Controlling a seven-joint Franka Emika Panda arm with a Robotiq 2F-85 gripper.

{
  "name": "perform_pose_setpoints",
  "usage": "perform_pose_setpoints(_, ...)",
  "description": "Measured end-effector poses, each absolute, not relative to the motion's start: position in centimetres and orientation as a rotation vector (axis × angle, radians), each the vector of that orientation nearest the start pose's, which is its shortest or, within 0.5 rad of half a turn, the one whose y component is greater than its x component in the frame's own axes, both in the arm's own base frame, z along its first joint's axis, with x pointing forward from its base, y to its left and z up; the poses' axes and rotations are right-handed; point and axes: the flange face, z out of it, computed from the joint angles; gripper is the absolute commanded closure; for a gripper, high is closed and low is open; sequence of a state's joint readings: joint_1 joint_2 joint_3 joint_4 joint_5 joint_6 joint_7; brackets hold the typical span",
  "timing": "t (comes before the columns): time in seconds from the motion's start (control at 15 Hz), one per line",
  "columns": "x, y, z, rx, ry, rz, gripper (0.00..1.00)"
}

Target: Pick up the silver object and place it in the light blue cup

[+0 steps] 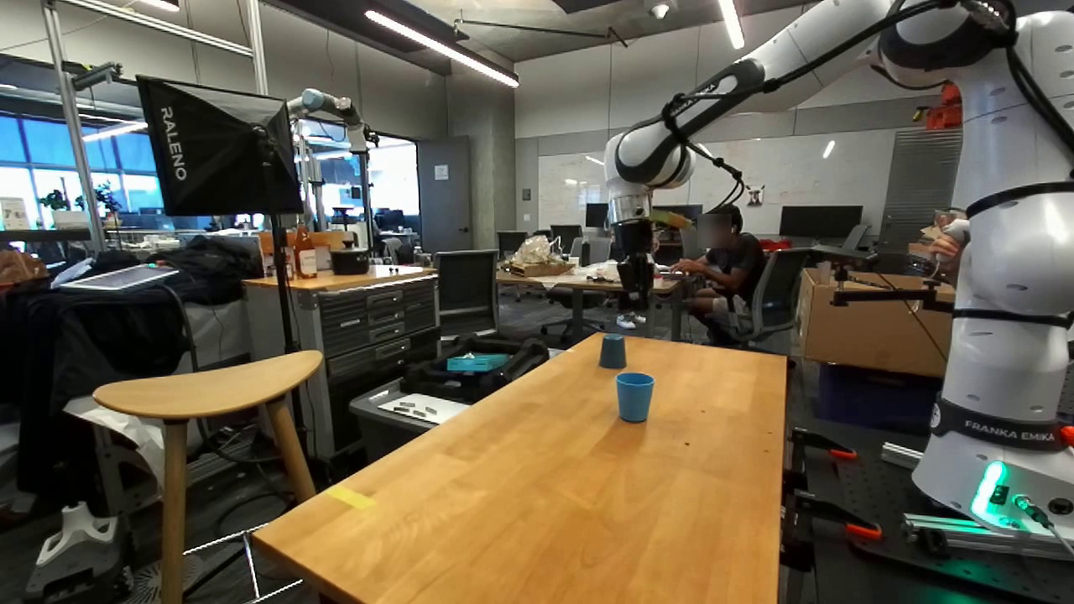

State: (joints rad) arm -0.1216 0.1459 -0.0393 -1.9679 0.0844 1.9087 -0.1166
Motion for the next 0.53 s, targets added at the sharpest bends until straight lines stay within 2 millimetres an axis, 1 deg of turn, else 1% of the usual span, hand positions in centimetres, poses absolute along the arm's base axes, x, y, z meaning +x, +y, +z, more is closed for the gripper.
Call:
perform_pose_setpoints(0.13, 55.3, -8.2, 40.3, -3.05, 0.07, 0.273, 0.19)
perform_pose_setpoints(0.27, 54.9, -8.2, 41.6, -3.059, 0.036, 0.265, 0.06)
perform_pose_setpoints(0.33, 54.8, -8.2, 42.0, -3.062, 0.022, 0.262, 0.01)
perform_pose_setpoints(0.4, 54.7, -8.2, 42.3, -3.061, 0.01, 0.266, 0.16)
perform_pose_setpoints(0.47, 54.5, -8.3, 42.5, -3.054, 0.005, 0.297, 0.07)
perform_pose_setpoints(0.53, 54.3, -8.4, 42.5, -3.046, 0.005, 0.328, 0.01)
